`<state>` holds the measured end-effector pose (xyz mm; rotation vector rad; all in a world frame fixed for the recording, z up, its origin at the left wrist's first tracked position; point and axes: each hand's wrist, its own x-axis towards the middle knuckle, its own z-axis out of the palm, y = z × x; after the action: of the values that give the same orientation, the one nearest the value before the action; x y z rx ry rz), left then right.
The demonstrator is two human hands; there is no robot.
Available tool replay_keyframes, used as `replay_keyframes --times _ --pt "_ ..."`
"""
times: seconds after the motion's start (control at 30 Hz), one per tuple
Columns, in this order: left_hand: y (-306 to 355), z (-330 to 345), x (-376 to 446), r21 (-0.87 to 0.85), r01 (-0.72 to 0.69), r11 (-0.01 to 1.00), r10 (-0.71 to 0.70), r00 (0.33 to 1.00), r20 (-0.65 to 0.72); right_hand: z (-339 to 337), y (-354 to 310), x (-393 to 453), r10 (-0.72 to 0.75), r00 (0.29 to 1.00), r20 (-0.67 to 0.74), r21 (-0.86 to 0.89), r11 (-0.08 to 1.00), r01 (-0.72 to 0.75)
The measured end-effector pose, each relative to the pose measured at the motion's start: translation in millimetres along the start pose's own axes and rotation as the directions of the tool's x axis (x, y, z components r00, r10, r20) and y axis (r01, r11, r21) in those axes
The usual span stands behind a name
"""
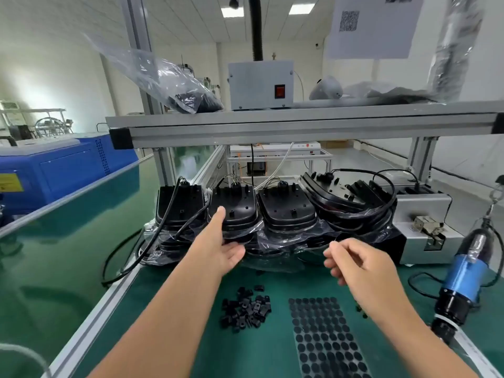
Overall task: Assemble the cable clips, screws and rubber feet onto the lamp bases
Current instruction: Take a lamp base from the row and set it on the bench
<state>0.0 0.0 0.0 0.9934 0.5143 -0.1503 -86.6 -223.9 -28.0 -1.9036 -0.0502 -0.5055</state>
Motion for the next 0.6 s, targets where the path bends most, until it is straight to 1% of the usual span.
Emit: replay_keyframes --times 0.03,0.13,0.2,0.27,0.37,0.5,0.53,0.6 --pt "1 5 6 -0.06 0.004 0.998 -0.004 1.0 -0.007 3 0 3 0.002 1.0 0.008 0.029 1.0 -0.002" --pt "4 14 12 -0.163 0.001 0.987 0.001 1.0 0.014 10 -2 5 0.019 0.999 0.036 0.054 0.998 -0.021" --pt "2 15 14 -0.167 -0.028 0.986 0.027 1.0 -0.006 15 -2 5 0.017 0.998 0.06 0.062 0.998 -0.02" --pt "-3 12 6 -0.17 -0.058 0.984 0.06 0.998 0.009 16 -5 7 0.035 0.995 0.091 0.101 0.994 -0.045" --pt "-17 4 -17 -0.188 -0.128 0.974 0.141 0.988 0.055 27 -15 10 0.113 0.969 0.221 0.182 0.971 -0.155" --pt "-49 -12 -58 -0.106 -0.26 0.96 0.273 0.952 0.139 53 -34 15 0.194 0.882 0.429 0.272 0.903 -0.331" --pt "-55 -18 -68 -0.062 -0.275 0.959 0.282 0.941 0.189 59 -37 16 0.207 0.873 0.442 0.298 0.884 -0.361" --pt "-64 -31 -78 0.071 -0.283 0.957 0.25 0.921 0.298 67 -39 16 0.214 0.889 0.404 0.366 0.853 -0.372"
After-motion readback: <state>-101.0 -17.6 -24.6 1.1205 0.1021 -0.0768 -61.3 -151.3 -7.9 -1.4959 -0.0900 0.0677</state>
